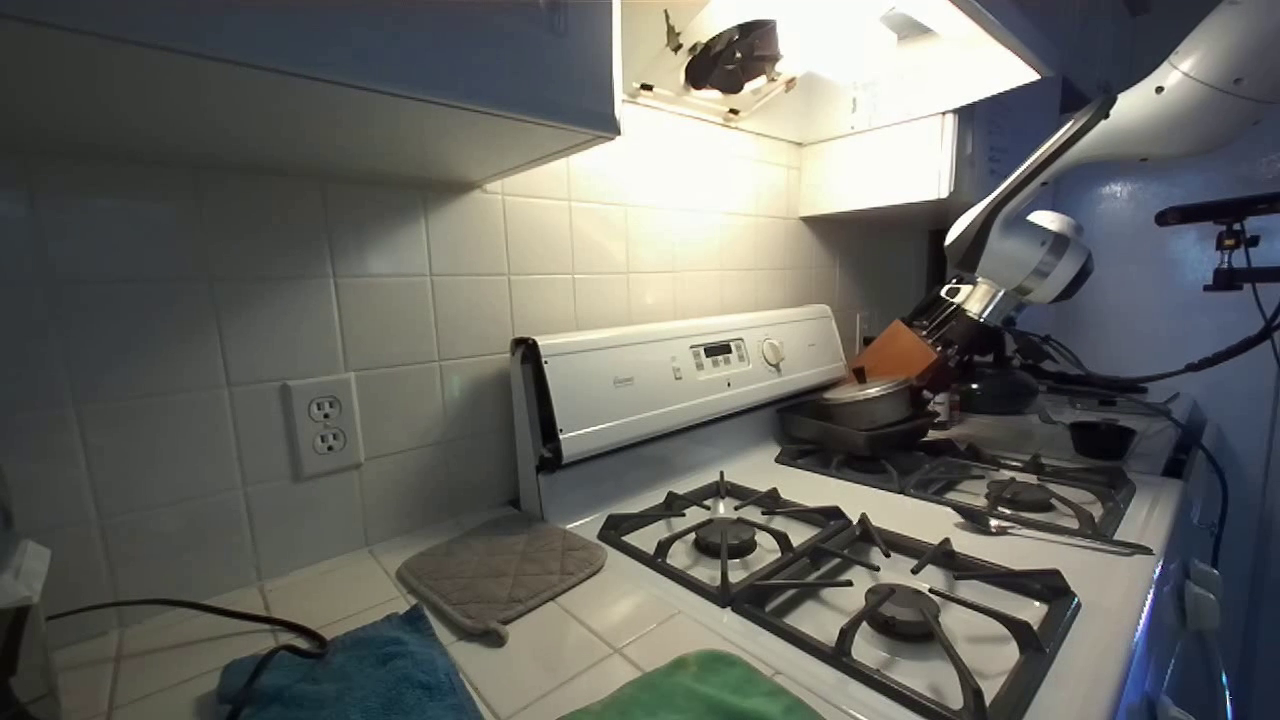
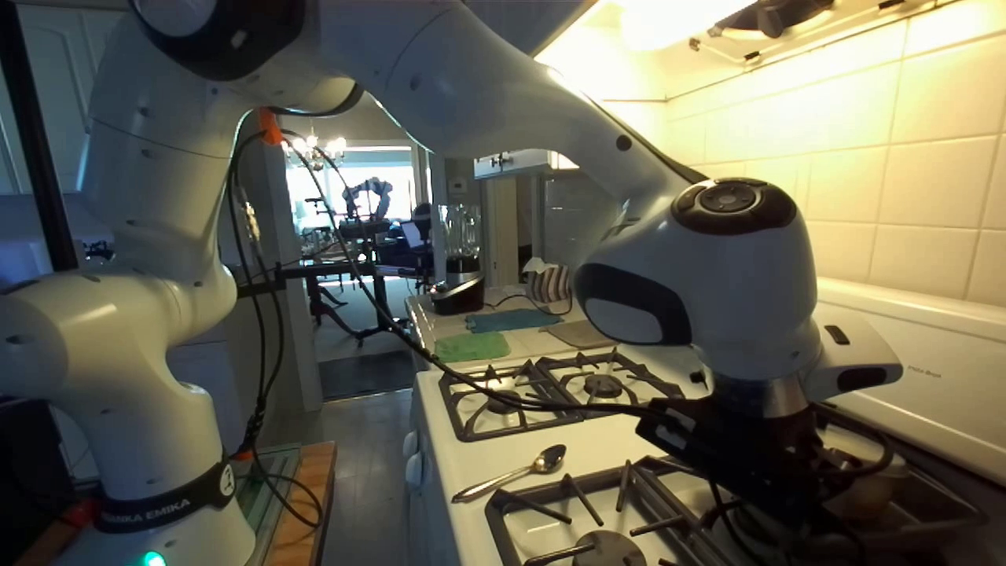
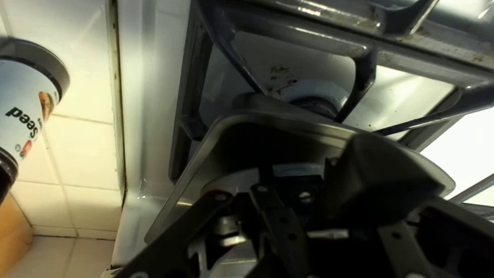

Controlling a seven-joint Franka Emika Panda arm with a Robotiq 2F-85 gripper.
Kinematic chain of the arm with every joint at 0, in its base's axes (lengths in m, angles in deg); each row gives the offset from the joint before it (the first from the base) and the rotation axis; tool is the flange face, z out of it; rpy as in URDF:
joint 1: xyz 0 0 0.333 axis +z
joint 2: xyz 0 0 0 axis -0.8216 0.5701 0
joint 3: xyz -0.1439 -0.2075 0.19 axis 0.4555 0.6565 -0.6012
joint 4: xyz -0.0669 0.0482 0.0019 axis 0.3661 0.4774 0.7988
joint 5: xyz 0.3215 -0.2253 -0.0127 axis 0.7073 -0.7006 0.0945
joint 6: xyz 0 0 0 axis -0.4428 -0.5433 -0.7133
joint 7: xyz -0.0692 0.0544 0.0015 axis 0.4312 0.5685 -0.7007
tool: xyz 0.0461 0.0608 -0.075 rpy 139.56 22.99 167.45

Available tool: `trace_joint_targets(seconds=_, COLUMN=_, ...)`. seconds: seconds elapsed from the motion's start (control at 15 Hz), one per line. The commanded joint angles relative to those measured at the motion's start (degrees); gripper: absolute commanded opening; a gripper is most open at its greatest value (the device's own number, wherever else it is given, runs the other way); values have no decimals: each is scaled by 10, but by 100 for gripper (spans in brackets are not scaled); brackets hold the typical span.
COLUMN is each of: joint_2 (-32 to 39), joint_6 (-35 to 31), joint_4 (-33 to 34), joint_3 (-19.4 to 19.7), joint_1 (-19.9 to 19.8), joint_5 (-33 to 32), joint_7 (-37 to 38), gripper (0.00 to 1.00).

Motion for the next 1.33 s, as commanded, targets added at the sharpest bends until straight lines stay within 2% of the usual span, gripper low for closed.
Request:
trace_joint_targets(seconds=0.0, joint_2=20, joint_6=-16, joint_4=26, joint_3=-12, joint_1=-4, joint_5=-26, joint_7=32, gripper=12)
trace_joint_targets(seconds=1.27, joint_2=55, joint_6=-45, joint_4=36, joint_3=-37, joint_1=-14, joint_5=-100, joint_7=105, gripper=12)
